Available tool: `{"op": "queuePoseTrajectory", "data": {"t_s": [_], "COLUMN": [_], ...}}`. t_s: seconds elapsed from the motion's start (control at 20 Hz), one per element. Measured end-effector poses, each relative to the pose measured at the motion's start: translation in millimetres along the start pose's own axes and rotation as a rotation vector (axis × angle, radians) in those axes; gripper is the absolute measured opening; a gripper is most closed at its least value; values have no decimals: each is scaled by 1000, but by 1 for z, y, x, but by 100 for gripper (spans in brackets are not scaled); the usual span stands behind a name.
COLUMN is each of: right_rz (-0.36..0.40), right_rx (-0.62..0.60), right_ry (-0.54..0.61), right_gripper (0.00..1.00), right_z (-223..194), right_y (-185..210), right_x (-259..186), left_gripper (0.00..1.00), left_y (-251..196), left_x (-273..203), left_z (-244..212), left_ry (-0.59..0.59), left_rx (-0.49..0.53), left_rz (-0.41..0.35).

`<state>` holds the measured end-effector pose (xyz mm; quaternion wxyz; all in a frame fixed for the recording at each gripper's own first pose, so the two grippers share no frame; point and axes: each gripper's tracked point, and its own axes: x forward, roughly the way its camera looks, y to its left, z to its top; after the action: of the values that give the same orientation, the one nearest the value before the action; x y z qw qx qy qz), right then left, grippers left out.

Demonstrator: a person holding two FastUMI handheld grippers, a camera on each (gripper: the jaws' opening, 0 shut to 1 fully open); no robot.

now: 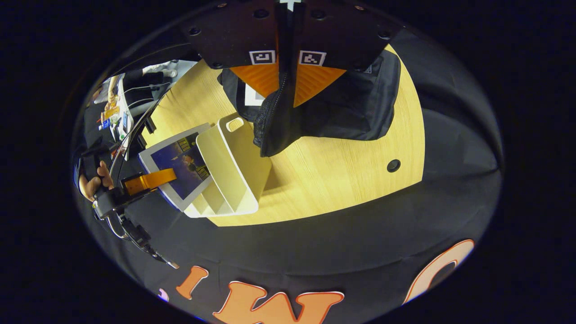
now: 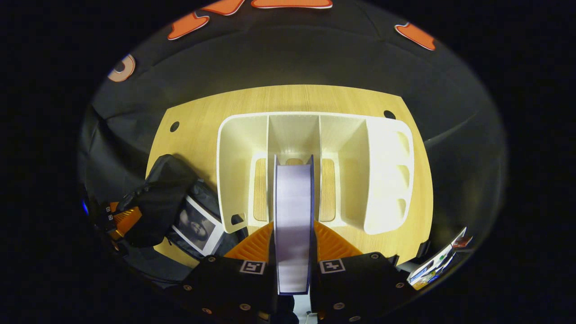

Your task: Open the schoolbag, grab two books from the bookshelf and put them into the schoolbag.

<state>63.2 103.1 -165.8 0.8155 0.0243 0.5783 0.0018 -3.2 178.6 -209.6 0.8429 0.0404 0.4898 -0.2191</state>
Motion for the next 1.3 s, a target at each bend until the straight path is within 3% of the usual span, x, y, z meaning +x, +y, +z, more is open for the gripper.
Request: {"op": "queuePoseTrajectory", "data": {"t_s": [0.35, 0.8, 1.15, 1.2, 1.25, 1.3], "right_rz": [-16, 9, 94, 117, 152, 182], "right_rx": [76, 217, 326, 350, 366, 388], "right_ry": [-33, -45, -57, -70, -82, -88], "right_gripper": [29, 29, 29, 35, 28, 28], "right_z": [-32, -106, -143, -145, -146, -149], "right_y": [3, 12, 35, 42, 50, 57], "right_x": [-30, -52, -62, -64, -67, -70], "left_gripper": [5, 5, 5, 5, 5, 5], "left_y": [-2, -12, -15, -15, -17, -17], "left_x": [0, -1, -3, -2, -2, -3], "left_z": [1, -4, -7, -8, -8, -9], "left_ry": [2, 4, -7, -12, -16, -15], "left_rx": [68, 151, 176, 171, 167, 160], "left_rz": [-54, -103, -143, -145, -153, -159]}}
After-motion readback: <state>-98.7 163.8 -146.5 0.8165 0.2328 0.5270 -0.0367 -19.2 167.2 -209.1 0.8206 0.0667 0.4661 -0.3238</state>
